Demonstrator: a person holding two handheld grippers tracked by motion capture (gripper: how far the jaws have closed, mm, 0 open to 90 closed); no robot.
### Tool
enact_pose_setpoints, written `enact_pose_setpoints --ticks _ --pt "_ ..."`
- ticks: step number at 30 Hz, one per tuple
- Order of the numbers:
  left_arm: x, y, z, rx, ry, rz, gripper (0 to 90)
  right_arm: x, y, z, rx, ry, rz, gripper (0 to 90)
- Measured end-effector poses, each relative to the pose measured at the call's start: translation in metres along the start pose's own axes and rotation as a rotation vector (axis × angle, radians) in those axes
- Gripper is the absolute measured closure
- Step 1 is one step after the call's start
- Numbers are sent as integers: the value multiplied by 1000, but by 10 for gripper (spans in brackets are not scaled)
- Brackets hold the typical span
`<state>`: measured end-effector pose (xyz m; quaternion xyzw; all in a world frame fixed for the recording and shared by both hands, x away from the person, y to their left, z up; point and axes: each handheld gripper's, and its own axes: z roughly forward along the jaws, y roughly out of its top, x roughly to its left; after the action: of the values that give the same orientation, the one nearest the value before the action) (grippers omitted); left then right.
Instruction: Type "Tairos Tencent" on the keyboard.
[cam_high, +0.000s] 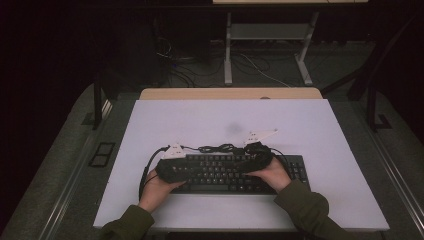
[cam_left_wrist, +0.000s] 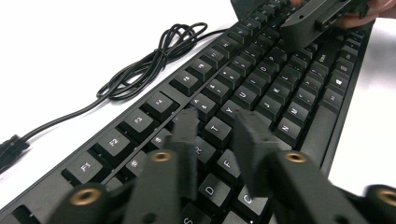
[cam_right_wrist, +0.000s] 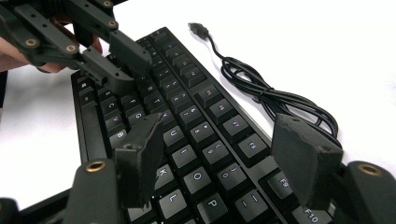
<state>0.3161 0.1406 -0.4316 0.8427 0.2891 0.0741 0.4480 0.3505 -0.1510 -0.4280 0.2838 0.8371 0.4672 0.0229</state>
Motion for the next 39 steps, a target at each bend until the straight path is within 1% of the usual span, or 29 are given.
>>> enact_pose_setpoints --ticks 4,5,6,9,16,17,25,30,39 --pt "1 2 0 4 -9 6 873 0 0 0 1 -1 0 336" --pt "1 3 1 1 -8 2 890 0 0 0 0 -1 -1 336" --pt "2 4 0 7 -6 7 890 0 0 0 1 -1 0 336" --pt "3 4 1 4 -4 -1 890 0 0 0 1 -2 0 336" --pt "4 3 4 15 4 -3 890 0 1 0 -3 -3 3 336" --pt "5 3 5 19 3 2 890 0 1 0 -2 -4 2 336" --pt "4 2 8 37 8 8 890 1 1 -1 -3 -4 4 337" --pt "5 0 9 38 9 0 890 1 2 -1 -5 -4 1 336" --pt "5 1 10 42 6 4 891 1 2 -1 -6 -5 2 336"
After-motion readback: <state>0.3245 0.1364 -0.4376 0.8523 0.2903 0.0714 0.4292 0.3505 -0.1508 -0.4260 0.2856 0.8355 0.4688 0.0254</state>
